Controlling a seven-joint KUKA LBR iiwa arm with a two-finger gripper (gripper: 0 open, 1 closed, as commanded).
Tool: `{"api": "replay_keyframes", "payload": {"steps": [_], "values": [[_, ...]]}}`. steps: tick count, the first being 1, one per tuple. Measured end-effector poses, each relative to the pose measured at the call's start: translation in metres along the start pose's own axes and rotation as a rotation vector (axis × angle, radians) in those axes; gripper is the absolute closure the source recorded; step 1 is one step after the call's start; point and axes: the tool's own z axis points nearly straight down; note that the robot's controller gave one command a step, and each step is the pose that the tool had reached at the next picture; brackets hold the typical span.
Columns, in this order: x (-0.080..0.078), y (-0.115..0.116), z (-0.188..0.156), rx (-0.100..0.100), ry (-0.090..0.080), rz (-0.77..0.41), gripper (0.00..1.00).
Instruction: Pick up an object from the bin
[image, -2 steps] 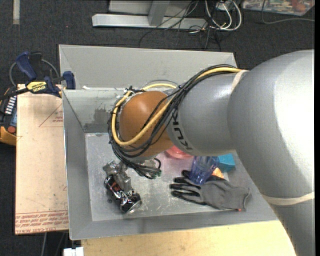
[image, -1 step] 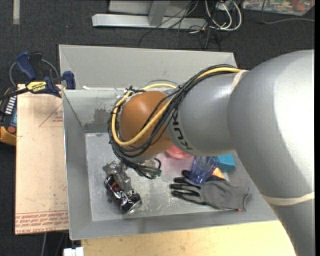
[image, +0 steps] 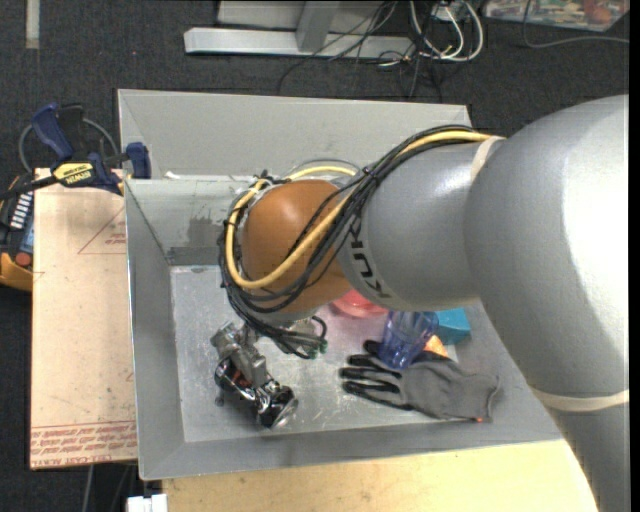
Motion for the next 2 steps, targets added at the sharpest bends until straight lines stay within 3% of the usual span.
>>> {"api": "replay_keyframes", "payload": {"steps": [2], "values": [[-0.001,0.0,-0.026,0.0,-0.005,0.002,1.0]]}}
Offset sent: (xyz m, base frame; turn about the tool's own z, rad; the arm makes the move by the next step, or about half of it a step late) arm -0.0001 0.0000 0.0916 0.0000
